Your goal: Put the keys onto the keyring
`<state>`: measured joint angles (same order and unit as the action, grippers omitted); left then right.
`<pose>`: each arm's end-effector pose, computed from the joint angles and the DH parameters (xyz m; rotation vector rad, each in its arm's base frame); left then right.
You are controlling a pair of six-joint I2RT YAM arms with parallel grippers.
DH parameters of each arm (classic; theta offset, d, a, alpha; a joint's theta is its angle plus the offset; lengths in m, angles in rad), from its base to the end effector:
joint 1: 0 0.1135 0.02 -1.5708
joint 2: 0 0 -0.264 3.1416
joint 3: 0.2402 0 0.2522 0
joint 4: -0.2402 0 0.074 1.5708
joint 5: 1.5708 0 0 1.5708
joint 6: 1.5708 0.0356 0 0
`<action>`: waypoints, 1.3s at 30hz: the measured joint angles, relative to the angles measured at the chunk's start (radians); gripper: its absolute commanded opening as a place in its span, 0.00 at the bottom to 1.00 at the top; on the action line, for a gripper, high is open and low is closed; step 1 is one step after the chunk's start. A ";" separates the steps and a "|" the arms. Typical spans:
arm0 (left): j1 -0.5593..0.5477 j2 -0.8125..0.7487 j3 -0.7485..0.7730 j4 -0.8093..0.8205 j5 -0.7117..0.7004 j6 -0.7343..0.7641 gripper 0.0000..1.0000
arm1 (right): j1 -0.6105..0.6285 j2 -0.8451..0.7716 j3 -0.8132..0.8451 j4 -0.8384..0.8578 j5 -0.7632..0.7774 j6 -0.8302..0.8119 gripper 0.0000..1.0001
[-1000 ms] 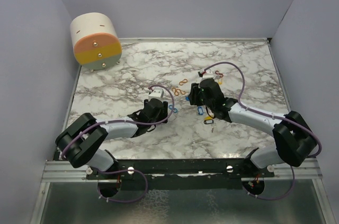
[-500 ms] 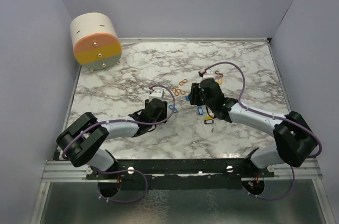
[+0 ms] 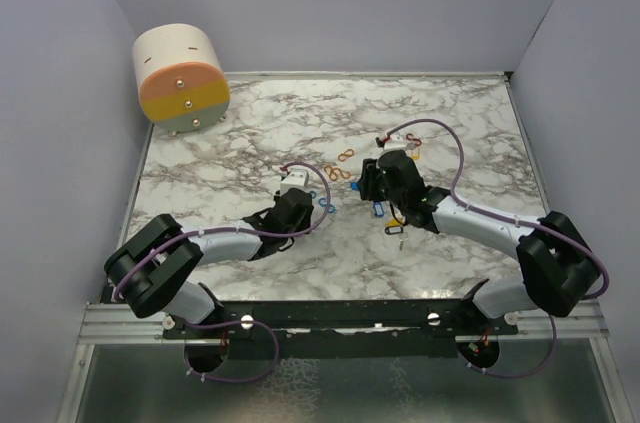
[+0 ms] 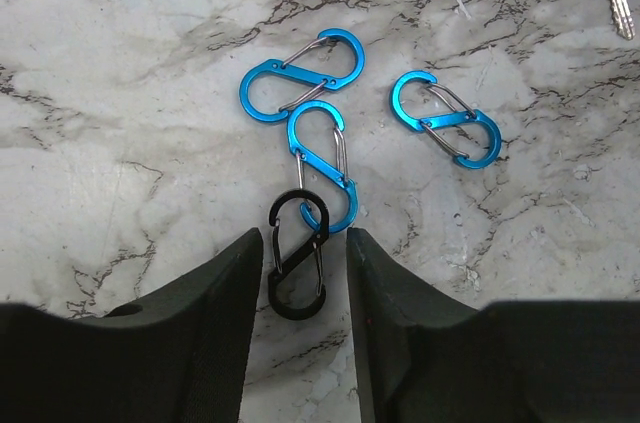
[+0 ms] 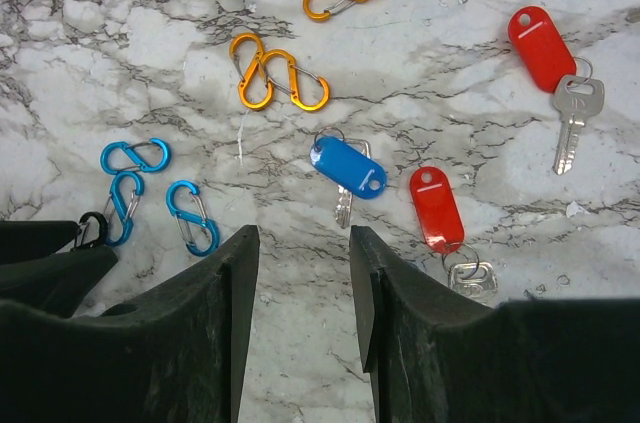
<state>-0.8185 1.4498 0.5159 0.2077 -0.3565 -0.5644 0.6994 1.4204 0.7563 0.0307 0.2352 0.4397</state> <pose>0.1883 -0.1830 0.1430 0.1047 2.2614 -0.3334 0.2333 0.1854 0.2065 -0.1548 2.2049 0.3829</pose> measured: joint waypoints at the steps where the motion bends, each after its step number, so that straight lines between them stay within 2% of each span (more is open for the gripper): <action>1: 0.000 0.000 0.000 -0.001 -0.002 -0.002 0.36 | 0.000 -0.003 -0.003 0.000 0.000 0.000 0.41; 5: 0.000 0.000 0.000 -0.005 -0.006 -0.006 0.36 | 0.000 -0.014 -0.009 0.000 0.005 0.000 0.42; 9: 0.000 0.000 0.000 -0.005 -0.007 -0.007 0.47 | 0.000 -0.025 -0.011 0.000 0.007 0.000 0.42; 12: -0.005 0.000 0.000 -0.001 -0.006 -0.014 0.52 | 0.000 -0.026 -0.011 0.000 0.008 0.000 0.42; 16: -0.009 0.000 0.000 0.001 -0.004 -0.015 0.52 | 0.000 -0.026 -0.012 0.000 0.008 0.000 0.41; 26: -0.013 -0.005 -0.004 -0.008 -0.007 -0.028 0.39 | 0.000 -0.038 -0.016 0.000 0.010 0.000 0.41; 32: -0.015 -0.008 -0.008 -0.011 -0.009 -0.037 0.03 | 0.000 -0.040 -0.017 0.000 0.011 0.000 0.42; 39: -0.021 -0.008 -0.008 -0.014 -0.003 -0.051 0.01 | 0.000 -0.041 -0.017 0.000 0.012 0.000 0.42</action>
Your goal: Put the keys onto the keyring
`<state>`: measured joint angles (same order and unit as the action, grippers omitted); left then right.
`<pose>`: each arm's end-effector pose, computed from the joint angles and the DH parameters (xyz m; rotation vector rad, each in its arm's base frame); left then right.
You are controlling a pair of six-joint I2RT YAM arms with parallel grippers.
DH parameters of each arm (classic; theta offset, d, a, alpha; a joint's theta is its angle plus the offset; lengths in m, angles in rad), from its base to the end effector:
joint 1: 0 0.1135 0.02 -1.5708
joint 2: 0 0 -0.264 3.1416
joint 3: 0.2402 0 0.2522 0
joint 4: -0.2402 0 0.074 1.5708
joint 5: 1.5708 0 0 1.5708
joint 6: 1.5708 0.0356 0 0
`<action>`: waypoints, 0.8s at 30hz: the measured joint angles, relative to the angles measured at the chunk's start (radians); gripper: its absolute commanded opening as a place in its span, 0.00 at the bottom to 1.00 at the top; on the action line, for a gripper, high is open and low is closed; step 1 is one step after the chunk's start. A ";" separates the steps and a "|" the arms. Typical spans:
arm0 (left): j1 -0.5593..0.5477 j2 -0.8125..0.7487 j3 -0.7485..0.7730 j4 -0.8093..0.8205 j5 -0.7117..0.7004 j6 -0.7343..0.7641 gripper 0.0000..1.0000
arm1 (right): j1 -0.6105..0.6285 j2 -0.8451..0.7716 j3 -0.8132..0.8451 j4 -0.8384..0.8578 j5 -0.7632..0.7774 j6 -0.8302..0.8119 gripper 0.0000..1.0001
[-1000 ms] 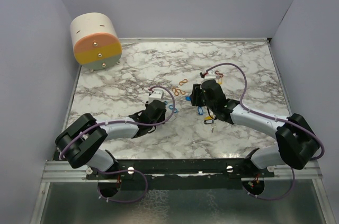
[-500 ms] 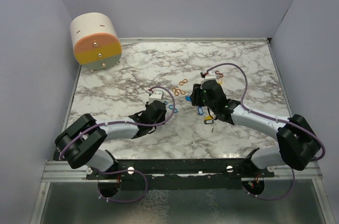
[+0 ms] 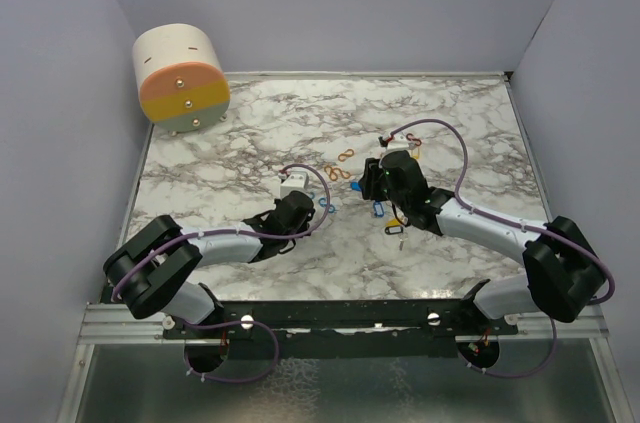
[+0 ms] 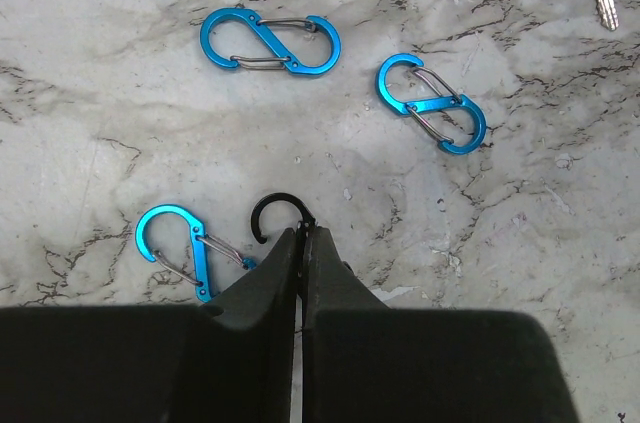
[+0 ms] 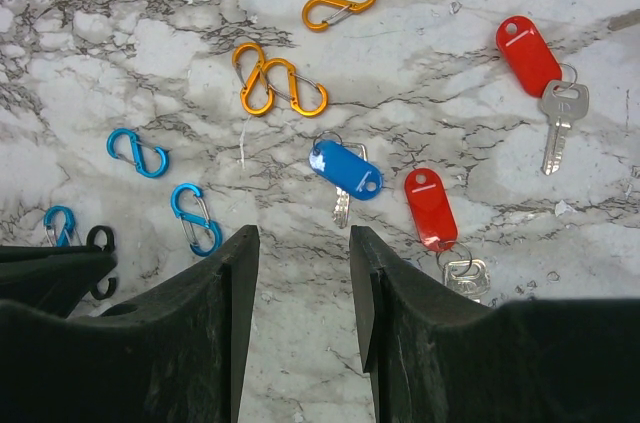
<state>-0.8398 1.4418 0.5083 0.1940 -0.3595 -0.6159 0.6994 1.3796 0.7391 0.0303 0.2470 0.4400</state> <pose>0.1824 -0.1847 0.1418 0.0727 2.2775 -0.3588 0.2283 0.1807 0.2122 -0.1422 2.1809 0.3849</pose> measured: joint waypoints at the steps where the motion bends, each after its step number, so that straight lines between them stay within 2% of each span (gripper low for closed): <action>1: 0.000 0.000 0.000 0.000 0.000 0.000 0.01 | 0.000 0.000 0.000 0.000 0.000 0.000 0.42; 13: 0.000 0.000 0.017 -0.031 -0.001 0.014 0.00 | 0.000 -0.027 -0.002 -0.035 0.003 -0.011 0.41; 20: 0.000 0.000 0.101 -0.161 0.000 0.067 0.00 | 0.000 -0.025 -0.008 -0.100 0.007 0.002 0.41; 24: 0.000 0.000 0.159 -0.180 -0.001 0.094 0.00 | 0.000 -0.008 -0.009 -0.145 0.013 0.016 0.41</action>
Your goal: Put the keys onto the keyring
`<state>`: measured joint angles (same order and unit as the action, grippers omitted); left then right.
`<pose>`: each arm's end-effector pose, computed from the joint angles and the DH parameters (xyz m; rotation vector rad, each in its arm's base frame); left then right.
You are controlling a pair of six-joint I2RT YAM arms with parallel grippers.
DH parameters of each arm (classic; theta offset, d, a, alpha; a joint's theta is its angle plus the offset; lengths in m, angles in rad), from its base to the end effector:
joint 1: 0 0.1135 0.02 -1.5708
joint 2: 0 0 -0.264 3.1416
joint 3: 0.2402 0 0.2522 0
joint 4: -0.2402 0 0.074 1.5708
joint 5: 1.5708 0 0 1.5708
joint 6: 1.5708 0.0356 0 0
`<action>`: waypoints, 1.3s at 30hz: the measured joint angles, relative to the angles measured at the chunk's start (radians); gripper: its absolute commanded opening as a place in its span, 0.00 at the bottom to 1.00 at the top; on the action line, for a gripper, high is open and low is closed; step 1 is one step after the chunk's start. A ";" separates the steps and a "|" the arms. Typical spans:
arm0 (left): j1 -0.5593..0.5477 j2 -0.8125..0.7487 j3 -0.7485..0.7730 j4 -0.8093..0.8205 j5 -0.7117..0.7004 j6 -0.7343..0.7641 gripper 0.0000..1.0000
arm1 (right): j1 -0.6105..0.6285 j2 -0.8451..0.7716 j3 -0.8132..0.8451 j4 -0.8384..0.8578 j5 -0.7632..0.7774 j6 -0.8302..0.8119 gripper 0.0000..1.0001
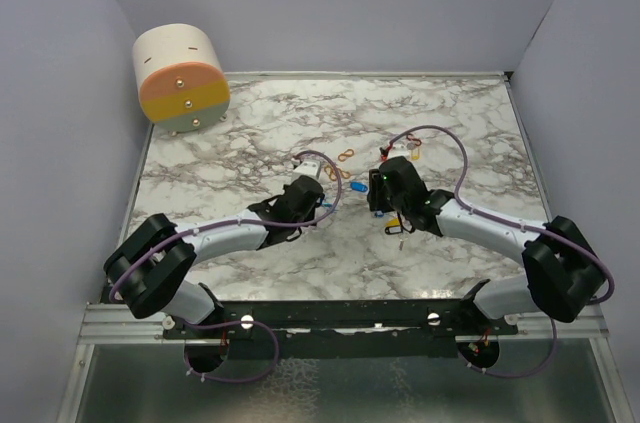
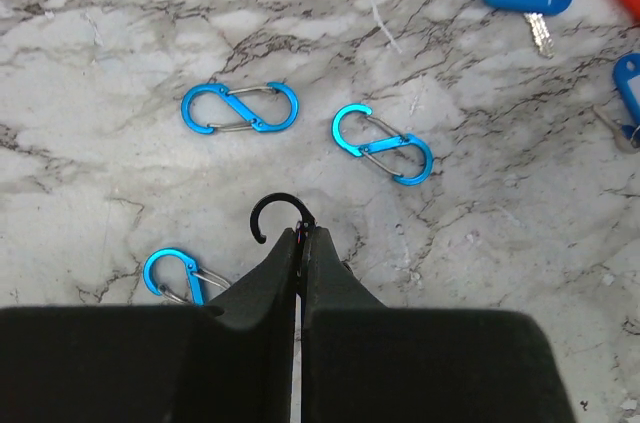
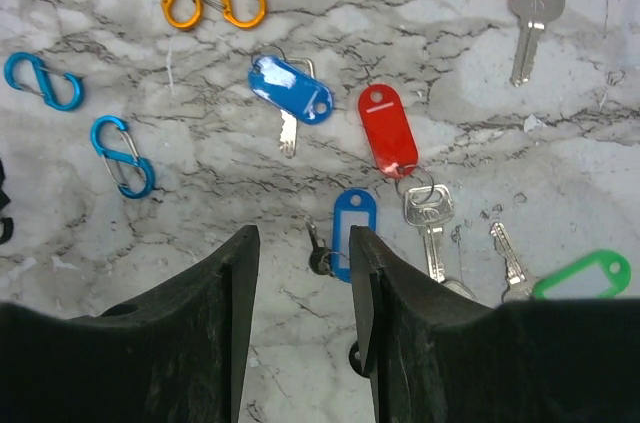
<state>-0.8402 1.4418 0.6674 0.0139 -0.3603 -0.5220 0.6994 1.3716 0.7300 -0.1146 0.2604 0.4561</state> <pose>0.1968 -0.2008 0.1729 0.1856 2.2815 -0.2934 0.2192 0.1724 0.1994 -0.1507 2.3082 0.2908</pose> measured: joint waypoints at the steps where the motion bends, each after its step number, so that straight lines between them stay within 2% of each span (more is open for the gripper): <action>1: 0.000 0.000 0.008 0.000 0.000 0.004 0.00 | 0.000 0.006 0.000 -0.012 0.005 0.004 0.41; 11: 0.000 0.014 0.047 0.018 0.030 0.036 0.00 | 0.000 0.000 -0.031 -0.163 0.095 0.097 0.42; 21: 0.000 0.070 0.063 0.042 0.078 0.061 0.00 | 0.000 -0.133 -0.065 -0.304 0.129 0.194 0.35; 34: 0.000 0.085 0.095 0.047 0.095 0.070 0.00 | 0.000 -0.077 -0.080 -0.359 0.128 0.245 0.35; 39: 0.000 0.084 0.095 0.046 0.095 0.074 0.00 | 0.000 -0.049 -0.080 -0.372 0.129 0.255 0.28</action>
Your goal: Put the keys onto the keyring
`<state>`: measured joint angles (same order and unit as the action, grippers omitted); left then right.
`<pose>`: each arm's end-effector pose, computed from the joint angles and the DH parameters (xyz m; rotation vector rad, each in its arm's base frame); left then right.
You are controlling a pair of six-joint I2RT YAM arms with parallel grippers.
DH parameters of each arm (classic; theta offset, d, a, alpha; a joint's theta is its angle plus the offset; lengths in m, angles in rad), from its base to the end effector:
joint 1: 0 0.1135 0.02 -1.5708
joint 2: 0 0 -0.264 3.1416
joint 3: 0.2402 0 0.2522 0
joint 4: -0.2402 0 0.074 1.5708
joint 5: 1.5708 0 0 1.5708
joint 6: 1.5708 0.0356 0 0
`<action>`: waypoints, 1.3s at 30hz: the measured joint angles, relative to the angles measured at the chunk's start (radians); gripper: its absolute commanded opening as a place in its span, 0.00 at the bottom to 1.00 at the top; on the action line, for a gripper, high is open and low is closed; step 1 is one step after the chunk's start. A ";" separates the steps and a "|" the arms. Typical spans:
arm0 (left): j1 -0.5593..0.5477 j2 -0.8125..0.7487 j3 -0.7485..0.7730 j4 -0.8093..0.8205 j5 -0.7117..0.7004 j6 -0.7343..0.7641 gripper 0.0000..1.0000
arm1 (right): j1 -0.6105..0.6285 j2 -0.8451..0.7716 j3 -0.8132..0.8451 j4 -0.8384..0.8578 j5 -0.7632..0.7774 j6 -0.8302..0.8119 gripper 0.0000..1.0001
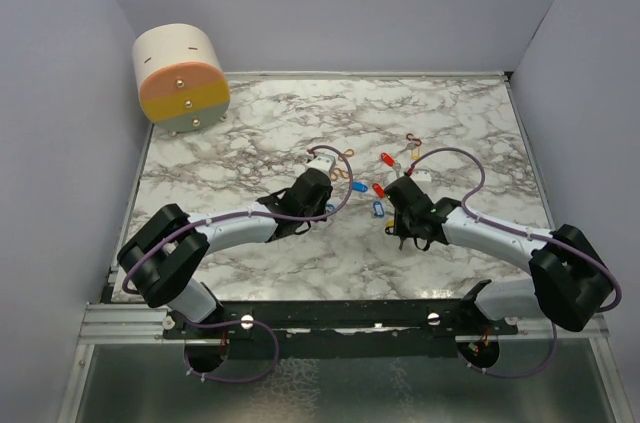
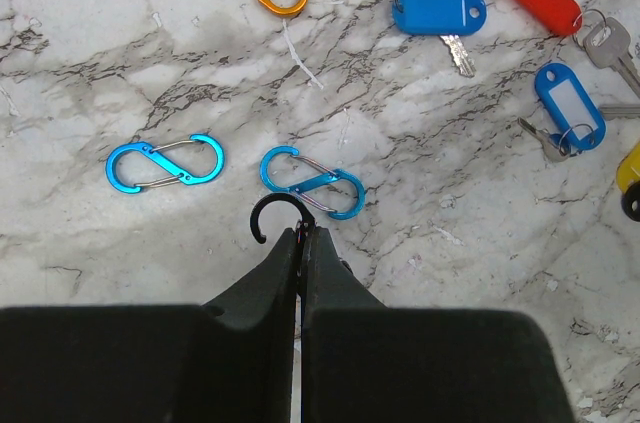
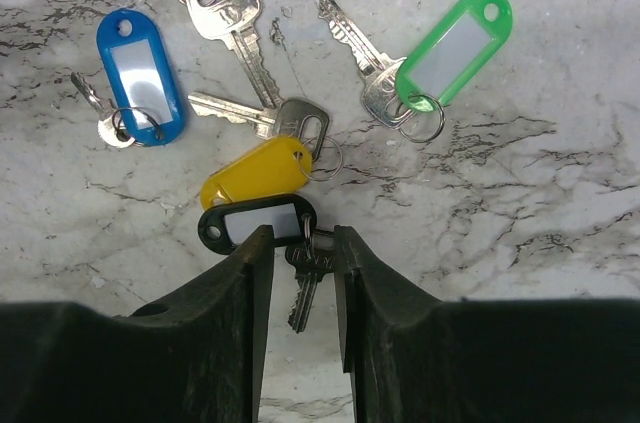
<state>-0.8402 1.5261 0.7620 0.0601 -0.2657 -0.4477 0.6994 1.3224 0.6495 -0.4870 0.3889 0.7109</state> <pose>0.2133 -0.2240 0.1809 0.3050 2.2541 -0.3881 0.1822 0.1357 0.1656 0.1208 2.5812 -0.0385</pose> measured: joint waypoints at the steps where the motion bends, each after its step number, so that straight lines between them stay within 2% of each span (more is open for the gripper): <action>1: 0.000 0.000 0.000 0.000 0.000 0.002 0.00 | 0.000 0.000 0.000 -0.001 0.000 0.001 0.27; 12: 0.000 0.000 0.000 0.000 0.000 0.010 0.00 | 0.000 -0.001 0.000 -0.011 0.016 0.018 0.01; 18: 0.000 0.000 0.000 0.000 0.000 0.013 0.00 | 0.000 -0.013 0.000 -0.019 0.029 0.019 0.01; 22: 0.000 0.000 0.000 -0.001 0.001 0.013 0.00 | 0.000 -0.086 0.000 -0.007 0.036 -0.013 0.01; 28: 0.000 0.000 0.018 -0.001 0.011 0.013 0.00 | 0.000 -0.248 -0.016 0.143 -0.015 -0.147 0.01; 34: 0.000 -0.015 0.032 -0.003 0.016 0.013 0.00 | 0.000 -0.225 -0.026 0.306 -0.103 -0.294 0.01; 39: -0.009 -0.053 0.033 -0.006 0.020 0.012 0.00 | 0.000 -0.189 -0.051 0.402 -0.211 -0.356 0.01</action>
<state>-0.8494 1.4734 0.7948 0.0540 -0.2459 -0.4355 0.6994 1.1336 0.5983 -0.0849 0.1783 0.3553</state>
